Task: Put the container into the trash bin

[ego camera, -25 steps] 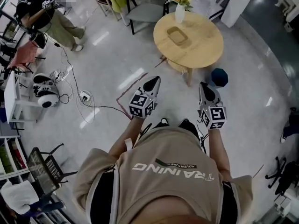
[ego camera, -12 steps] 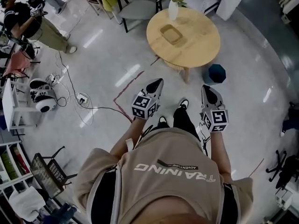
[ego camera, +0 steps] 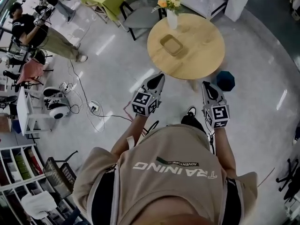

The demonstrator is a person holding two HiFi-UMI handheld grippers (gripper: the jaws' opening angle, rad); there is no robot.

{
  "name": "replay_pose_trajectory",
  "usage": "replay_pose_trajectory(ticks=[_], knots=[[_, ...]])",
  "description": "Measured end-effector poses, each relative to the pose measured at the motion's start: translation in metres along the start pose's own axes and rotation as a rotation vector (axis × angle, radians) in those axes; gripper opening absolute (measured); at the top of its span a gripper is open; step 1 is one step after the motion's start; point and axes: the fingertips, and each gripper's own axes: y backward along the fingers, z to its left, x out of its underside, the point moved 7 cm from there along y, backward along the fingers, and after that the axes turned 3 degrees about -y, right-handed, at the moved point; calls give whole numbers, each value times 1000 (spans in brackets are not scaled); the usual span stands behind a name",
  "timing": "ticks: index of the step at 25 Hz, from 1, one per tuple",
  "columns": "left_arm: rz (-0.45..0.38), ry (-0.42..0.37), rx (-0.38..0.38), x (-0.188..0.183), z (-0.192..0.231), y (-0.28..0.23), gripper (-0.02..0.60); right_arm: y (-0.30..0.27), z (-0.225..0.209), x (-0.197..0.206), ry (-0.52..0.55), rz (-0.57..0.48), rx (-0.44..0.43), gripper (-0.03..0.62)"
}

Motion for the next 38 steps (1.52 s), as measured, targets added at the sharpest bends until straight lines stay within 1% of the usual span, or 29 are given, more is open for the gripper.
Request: replay_pose_trajectory(ticks=[2,6,9,14,17,22,27,30,33,35,38], knots=[[-1,-2,2,-9,-2,-18,2,-7,-20,-3,2,-2,-10,3],[-3,23,-6,-23,-10,-47,2,-12,-50,-16,9,-6,-32,3],[0,30,-9,-26,-14,-66,2,-21,-68,-13,6,7,-51,3],[42,10,-16,-29,-9,-78,2,-34,-80,-12,-16,26,-88,3],[62,6,-18,-31,-2,-90,2,-46,-89,-12,-20,35,-93,3],[91,-12,-10,-22,6,-107,2,-57,-93,-5,-32,61,-96,3],[109,9,10,-18,20,-134,2,-69,-105,-4,-27,100,-78,3],[113,-11,28,-24,34,-152,2,-82,-115,-14,-20,120,-59,4],[113,-33,49,-31,55,-173,3,-108,-120,-25,10,132,-61,3],[125,-35,61,-29,66,-185,2,-123,-119,-27,18,134,-59,3],[149,-34,78,-24,82,-204,3,-144,-123,-25,-1,143,-36,5]])
